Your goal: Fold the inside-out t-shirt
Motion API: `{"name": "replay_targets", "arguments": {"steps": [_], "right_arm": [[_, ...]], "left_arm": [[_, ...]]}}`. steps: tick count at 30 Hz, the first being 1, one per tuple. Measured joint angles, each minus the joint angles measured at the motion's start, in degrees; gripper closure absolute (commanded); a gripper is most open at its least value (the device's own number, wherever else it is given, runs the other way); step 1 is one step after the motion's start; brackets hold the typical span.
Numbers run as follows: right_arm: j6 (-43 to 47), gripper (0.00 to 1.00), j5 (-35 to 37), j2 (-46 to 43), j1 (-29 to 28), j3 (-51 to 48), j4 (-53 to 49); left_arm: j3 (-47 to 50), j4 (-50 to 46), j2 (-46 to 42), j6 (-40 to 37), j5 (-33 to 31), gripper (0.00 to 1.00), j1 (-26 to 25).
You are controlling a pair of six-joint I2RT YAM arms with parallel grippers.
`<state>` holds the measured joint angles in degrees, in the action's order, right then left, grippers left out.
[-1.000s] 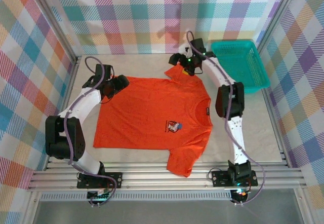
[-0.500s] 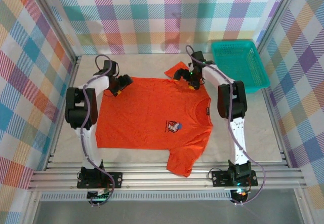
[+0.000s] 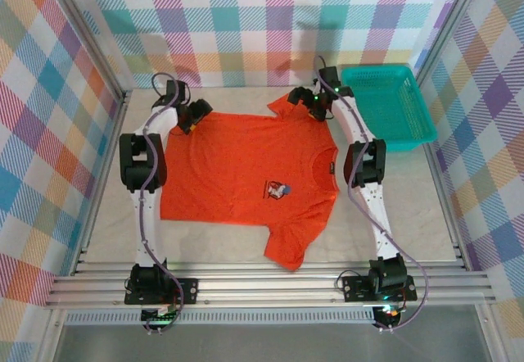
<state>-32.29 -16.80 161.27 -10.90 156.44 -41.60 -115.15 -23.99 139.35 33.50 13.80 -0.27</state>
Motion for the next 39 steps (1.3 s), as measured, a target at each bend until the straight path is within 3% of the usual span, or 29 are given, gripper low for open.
{"name": "replay_targets", "arguments": {"steps": [4, 11, 14, 18, 23, 26, 32, 39], "right_arm": [[-2.03, 0.00, -2.23, 0.46, 0.90, 0.00, 3.28], [-2.43, 0.00, -6.80, -1.31, 1.36, -2.05, 5.51], [-2.34, 0.00, -8.39, -8.26, 1.16, -9.90, 4.79], [-1.49, 0.00, -9.05, -23.47, -0.70, -24.96, 4.35], [-0.02, 0.00, -7.91, -40.79, -5.62, -45.20, 7.02], [0.20, 0.00, -7.41, -46.14, -8.39, -56.52, 9.07], [0.24, 0.00, -3.76, -47.34, -8.09, -72.35, 10.27], [1.97, 0.00, 1.29, -43.82, -5.01, -73.22, 11.69]], "left_arm": [[-4.63, -0.15, 2.69, -0.02, 1.03, 0.17, 0.22], [-2.14, -3.19, -0.33, -1.01, 2.82, 0.10, 0.44], [2.91, -5.90, -6.47, -1.64, 2.62, 0.10, 0.42], [14.62, -6.43, -21.40, -2.10, 2.01, 0.09, 0.26], [31.69, -2.58, -40.17, -2.03, 2.05, 0.09, -0.07], [41.92, 0.48, -45.62, -1.62, 1.97, 0.10, -0.07], [53.42, 2.10, -43.08, -1.36, 1.57, 0.11, -0.07], [53.51, 4.70, -37.42, -1.60, 0.07, 0.10, -0.07]]}}
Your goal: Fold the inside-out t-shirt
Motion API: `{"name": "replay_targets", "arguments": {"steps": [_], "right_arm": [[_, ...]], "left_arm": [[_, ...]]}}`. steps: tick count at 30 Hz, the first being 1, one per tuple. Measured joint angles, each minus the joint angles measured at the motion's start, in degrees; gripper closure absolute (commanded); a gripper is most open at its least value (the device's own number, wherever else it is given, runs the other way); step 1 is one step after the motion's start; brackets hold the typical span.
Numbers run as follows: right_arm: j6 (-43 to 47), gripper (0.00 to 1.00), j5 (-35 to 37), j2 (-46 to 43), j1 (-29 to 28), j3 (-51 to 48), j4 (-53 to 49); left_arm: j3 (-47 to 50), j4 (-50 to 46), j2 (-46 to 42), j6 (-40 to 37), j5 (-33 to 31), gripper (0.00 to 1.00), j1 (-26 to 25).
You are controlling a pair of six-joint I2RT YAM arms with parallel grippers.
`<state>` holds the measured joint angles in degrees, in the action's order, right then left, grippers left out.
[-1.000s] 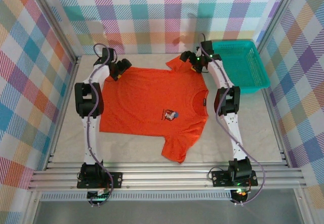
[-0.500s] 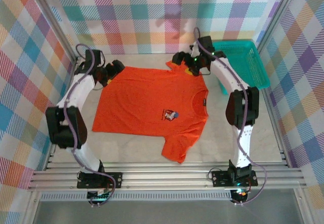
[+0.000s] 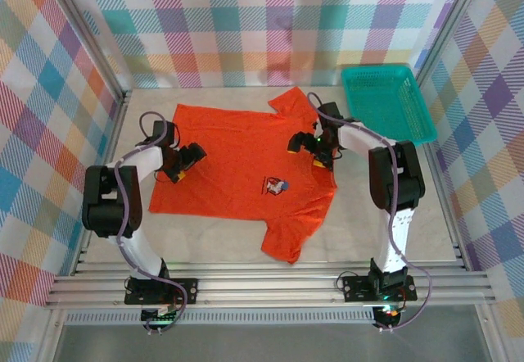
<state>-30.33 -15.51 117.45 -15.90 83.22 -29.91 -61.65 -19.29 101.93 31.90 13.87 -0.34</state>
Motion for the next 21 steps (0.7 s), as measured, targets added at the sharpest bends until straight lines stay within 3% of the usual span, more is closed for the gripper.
{"name": "replay_targets", "arguments": {"steps": [12, 17, 21], "right_arm": [[4.44, 0.00, 1.31, 10.45, 5.92, 16.70, -4.02], [5.57, 0.00, 1.20, 10.56, 5.92, 17.57, -6.27], [5.55, 0.00, 1.77, 4.87, 5.05, 11.78, -8.48]], "left_arm": [[-2.36, 3.41, 3.02, 0.02, -1.68, 0.05, 0.00], [-1.97, 1.64, 1.03, -0.22, -3.04, 0.11, 0.02], [-1.70, -5.35, -7.08, -0.81, -7.26, 0.24, 0.02]]}}
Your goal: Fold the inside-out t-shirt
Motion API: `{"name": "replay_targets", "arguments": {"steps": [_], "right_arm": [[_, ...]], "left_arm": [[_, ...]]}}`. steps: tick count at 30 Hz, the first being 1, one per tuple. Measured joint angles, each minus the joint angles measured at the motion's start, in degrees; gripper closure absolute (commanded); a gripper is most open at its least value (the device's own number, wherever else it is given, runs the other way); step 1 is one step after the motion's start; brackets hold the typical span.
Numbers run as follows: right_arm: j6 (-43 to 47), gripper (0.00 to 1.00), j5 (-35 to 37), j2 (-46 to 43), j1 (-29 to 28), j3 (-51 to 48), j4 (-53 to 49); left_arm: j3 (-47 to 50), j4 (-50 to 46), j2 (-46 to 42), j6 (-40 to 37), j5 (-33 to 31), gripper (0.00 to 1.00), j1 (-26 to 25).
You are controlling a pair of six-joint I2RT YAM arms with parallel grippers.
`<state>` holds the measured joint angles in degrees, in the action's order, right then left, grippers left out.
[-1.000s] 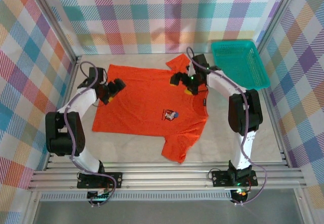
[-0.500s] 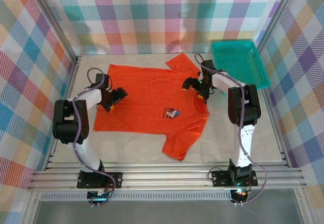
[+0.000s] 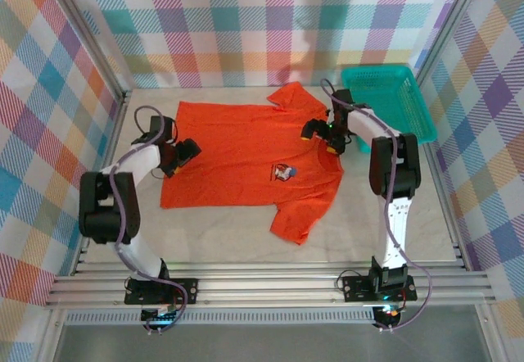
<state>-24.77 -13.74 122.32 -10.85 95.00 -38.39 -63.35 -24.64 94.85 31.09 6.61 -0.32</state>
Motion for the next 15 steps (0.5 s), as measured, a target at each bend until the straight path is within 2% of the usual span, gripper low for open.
{"name": "replay_targets", "arguments": {"steps": [3, 7, 9, 15], "right_arm": [[-0.09, 0.00, 2.03, -8.46, -2.16, -6.86, -1.40], [-1.33, 0.00, 3.32, -21.70, -6.95, -18.43, 0.26], [-2.47, 0.00, 3.21, -27.67, -8.35, -24.94, 1.73], [-5.05, 0.00, 4.00, -39.08, -7.28, -39.69, 3.19]], "left_arm": [[0.63, -4.96, -8.00, 0.28, -4.04, 0.36, 0.11], [6.95, -7.72, -16.76, 1.09, -6.10, 0.40, 1.49], [10.95, -8.50, -18.23, 1.36, -5.49, 0.41, 3.43], [19.15, -8.17, -17.75, 3.02, -0.35, 0.45, 8.94]]}}
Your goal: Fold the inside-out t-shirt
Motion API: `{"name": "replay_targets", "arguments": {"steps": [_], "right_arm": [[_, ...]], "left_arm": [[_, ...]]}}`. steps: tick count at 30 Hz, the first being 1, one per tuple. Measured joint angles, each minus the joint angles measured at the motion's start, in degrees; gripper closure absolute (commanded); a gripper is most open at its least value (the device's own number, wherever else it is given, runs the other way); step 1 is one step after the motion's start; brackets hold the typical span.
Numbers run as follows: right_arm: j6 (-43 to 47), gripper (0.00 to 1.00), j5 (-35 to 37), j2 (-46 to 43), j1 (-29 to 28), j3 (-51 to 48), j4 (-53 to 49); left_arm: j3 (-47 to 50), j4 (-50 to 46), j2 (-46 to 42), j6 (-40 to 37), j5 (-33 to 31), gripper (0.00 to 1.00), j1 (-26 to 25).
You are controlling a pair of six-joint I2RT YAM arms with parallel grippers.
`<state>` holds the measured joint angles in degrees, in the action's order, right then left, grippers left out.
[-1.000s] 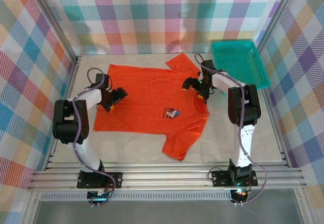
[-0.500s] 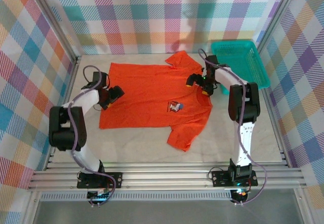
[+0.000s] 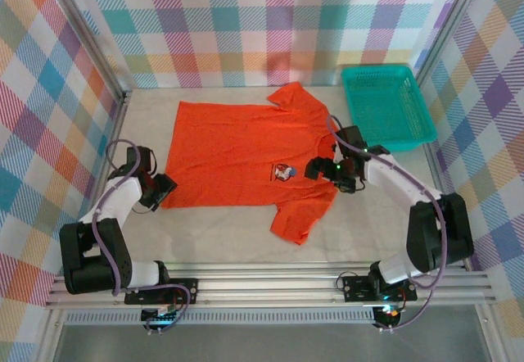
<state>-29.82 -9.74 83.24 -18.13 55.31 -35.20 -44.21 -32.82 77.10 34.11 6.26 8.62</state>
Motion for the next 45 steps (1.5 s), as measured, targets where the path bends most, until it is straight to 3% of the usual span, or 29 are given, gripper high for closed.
{"name": "replay_targets", "arguments": {"steps": [9, 35, 45], "right_arm": [[-2.27, 0.02, -0.15, -8.92, -2.10, -8.02, 0.02], [-4.07, 0.06, -0.11, -6.80, -5.60, -8.02, 0.02], [-4.02, 0.05, 0.39, -6.14, -5.60, -7.72, -0.37]], "left_arm": [[0.24, 2.08, 2.29, 0.37, 2.23, 0.47, 2.08], [2.78, 1.22, 0.68, -0.07, -1.46, 0.46, 2.78], [3.69, 2.32, 1.22, -0.04, -0.79, 0.50, 2.78]]}}
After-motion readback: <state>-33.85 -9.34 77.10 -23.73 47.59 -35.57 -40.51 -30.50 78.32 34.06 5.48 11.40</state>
